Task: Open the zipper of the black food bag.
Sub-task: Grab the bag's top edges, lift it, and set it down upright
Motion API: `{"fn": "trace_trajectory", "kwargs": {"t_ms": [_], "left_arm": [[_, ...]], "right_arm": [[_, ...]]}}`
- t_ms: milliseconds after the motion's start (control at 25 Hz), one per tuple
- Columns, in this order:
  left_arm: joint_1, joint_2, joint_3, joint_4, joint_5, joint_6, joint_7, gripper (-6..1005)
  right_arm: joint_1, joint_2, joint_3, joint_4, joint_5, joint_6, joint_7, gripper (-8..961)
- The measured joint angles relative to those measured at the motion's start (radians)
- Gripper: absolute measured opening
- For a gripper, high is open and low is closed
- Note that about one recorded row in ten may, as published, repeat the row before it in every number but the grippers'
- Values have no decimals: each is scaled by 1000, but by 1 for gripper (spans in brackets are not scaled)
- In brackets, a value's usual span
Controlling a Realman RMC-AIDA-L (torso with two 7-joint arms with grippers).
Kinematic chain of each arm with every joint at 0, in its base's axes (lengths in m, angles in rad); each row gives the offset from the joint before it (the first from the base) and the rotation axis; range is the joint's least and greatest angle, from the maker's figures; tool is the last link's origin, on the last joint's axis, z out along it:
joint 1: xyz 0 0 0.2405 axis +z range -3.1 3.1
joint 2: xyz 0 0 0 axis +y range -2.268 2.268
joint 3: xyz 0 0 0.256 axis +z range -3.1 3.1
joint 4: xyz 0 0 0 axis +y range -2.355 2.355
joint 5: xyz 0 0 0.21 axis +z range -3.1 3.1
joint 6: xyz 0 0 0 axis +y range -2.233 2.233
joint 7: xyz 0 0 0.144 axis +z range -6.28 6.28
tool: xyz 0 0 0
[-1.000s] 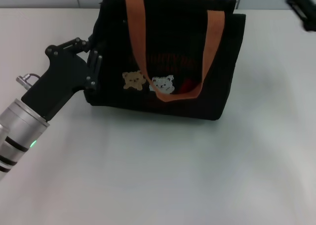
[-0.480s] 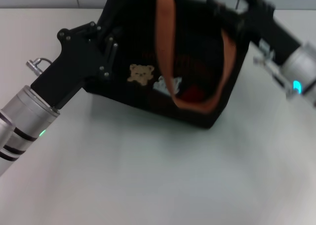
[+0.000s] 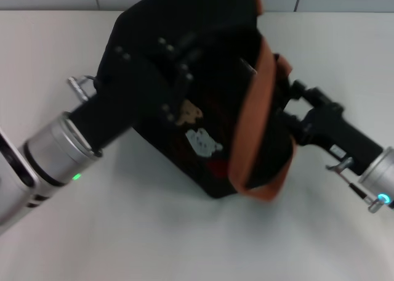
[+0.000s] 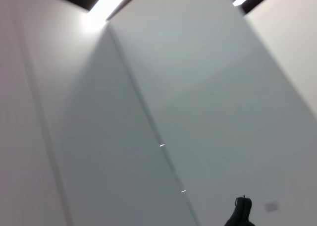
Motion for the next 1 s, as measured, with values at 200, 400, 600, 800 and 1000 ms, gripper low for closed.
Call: {"fn": "trace_trajectory", "kwargs": {"t_ms": [200, 400, 600, 800, 1000], "left_arm": [[-10, 0, -5, -52, 78, 1, 123, 89], [-8, 0, -2, -60, 81, -8, 126, 89], [11, 0, -2, -67, 82, -18, 127, 89], [31, -1, -1, -69, 84, -18, 127, 89], [52, -1, -1, -72, 84, -9, 147, 89]], "right_arm": [[49, 2, -1, 29, -111, 67, 40, 833], [97, 5, 2, 57, -168, 101, 39, 835], [132, 6, 1, 80, -181, 134, 34, 835], [-20, 2, 12, -1, -183, -15, 33, 835], [-187, 2, 112, -78, -162, -254, -4, 835]]}}
